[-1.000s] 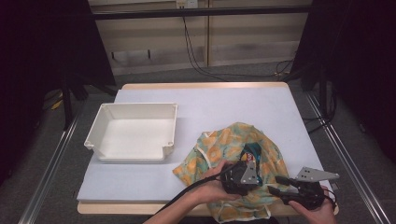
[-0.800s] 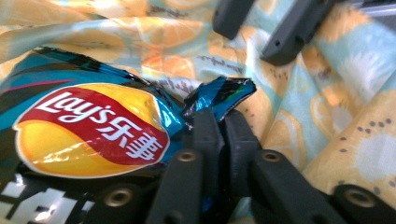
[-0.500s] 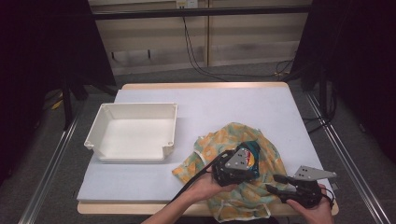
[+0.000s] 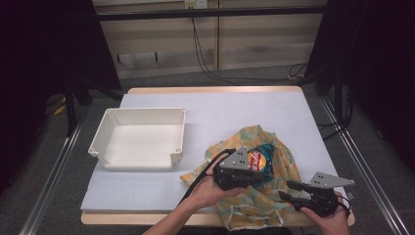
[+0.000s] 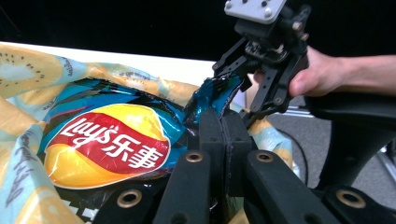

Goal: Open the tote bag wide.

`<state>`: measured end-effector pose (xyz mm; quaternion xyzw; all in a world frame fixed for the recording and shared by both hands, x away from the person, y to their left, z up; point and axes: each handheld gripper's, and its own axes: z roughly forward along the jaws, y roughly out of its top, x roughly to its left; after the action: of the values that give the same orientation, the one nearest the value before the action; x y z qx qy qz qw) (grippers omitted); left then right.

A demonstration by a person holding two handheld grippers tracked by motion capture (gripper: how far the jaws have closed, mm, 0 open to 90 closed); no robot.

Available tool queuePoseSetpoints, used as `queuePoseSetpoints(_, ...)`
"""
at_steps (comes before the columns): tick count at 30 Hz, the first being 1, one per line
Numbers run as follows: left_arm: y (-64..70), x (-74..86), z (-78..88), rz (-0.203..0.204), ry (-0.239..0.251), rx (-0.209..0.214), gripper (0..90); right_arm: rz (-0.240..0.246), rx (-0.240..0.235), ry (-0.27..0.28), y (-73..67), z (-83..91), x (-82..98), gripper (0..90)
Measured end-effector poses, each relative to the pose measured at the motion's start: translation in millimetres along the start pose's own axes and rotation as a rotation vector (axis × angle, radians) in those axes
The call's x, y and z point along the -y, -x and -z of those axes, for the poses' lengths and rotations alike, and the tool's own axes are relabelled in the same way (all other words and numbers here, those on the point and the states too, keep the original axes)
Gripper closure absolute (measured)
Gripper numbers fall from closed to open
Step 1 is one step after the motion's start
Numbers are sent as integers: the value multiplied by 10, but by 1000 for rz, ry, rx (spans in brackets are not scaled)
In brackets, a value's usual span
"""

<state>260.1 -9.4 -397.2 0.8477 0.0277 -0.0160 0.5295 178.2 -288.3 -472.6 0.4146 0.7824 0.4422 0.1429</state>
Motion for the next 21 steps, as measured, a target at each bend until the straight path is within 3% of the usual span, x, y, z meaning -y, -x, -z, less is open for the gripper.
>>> queuePoseSetpoints(6, -41, -112, 174, 10, 69, -13, 895, 6, -4, 30, 3, 9, -109, 489)
queuePoseSetpoints(21, -145, -175, 295, 42, 109, -27, 896, 39, -29, 57, -14, -92, -291, 494)
